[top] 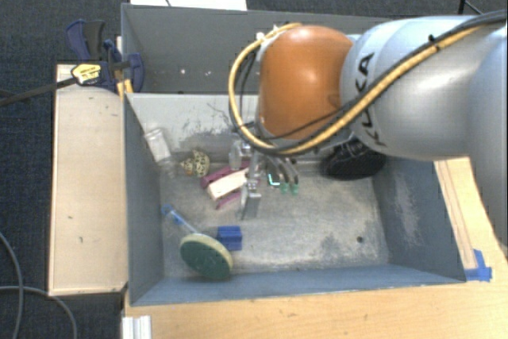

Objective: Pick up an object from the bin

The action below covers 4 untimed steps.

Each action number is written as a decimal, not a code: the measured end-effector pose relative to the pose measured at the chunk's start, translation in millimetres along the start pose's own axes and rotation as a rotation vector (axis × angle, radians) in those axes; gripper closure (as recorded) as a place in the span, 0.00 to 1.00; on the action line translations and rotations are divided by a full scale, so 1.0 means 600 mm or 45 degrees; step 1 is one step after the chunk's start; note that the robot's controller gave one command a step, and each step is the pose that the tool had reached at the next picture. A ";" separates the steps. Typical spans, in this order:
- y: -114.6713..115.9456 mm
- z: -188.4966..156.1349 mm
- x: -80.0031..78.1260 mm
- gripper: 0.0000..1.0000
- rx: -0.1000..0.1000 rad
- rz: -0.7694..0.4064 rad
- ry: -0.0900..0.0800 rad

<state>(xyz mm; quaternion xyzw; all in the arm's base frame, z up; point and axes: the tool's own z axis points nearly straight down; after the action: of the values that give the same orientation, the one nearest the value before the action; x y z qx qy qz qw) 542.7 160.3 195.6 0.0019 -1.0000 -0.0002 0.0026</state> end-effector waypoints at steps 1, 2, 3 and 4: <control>-0.001 -0.007 -0.003 1.00 -0.002 0.011 -0.010; 0.010 0.098 0.040 1.00 0.001 0.101 0.000; 0.009 0.092 0.036 0.00 -0.002 0.107 -0.009; 0.028 0.206 0.104 0.00 -0.002 -0.097 -0.023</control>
Offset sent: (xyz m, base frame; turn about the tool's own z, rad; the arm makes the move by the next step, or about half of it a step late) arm 0.0000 0.0000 0.0000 0.0000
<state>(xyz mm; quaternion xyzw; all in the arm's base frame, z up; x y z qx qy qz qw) 479.8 177.0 72.3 0.0398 -0.9992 -0.0012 -0.0064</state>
